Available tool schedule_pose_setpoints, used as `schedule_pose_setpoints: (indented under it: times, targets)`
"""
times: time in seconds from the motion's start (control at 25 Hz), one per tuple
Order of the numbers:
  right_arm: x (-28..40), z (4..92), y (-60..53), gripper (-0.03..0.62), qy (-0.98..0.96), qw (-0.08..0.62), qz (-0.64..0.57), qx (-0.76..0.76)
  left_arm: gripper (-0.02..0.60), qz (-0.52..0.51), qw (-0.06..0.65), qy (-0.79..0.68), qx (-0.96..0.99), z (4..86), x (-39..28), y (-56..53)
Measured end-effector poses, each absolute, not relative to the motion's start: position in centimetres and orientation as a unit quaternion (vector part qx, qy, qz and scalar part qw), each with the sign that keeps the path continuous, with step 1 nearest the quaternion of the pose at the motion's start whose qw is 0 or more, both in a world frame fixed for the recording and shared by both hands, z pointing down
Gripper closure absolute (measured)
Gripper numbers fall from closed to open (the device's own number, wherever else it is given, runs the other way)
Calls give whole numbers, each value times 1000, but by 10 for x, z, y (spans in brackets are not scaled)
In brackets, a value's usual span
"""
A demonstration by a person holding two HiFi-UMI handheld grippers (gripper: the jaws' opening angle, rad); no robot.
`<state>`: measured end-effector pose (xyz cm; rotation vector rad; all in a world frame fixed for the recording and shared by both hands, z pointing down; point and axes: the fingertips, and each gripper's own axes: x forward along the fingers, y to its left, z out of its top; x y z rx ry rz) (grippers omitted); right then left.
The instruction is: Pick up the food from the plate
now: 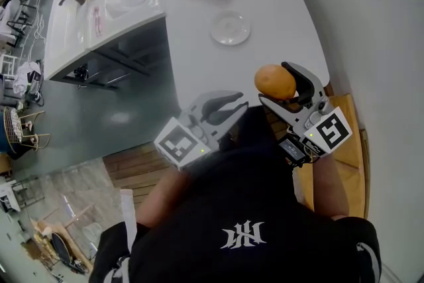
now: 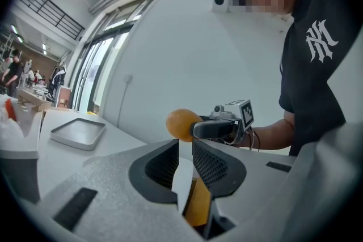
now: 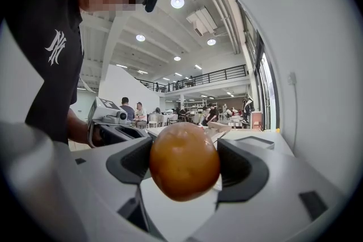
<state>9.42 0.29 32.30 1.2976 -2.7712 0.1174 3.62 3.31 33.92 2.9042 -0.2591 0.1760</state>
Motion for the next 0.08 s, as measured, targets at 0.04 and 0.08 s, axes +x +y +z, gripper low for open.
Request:
schedule_pose_setpoints:
  times: [0.04,0.08]
  targets:
    - [94,323,1,270,-904,39,39,423,534,61,110,-85,988,339,38,32]
    - [94,323,-1,270,-905,39,41,422,534,63,111,-82,988,340,40,31]
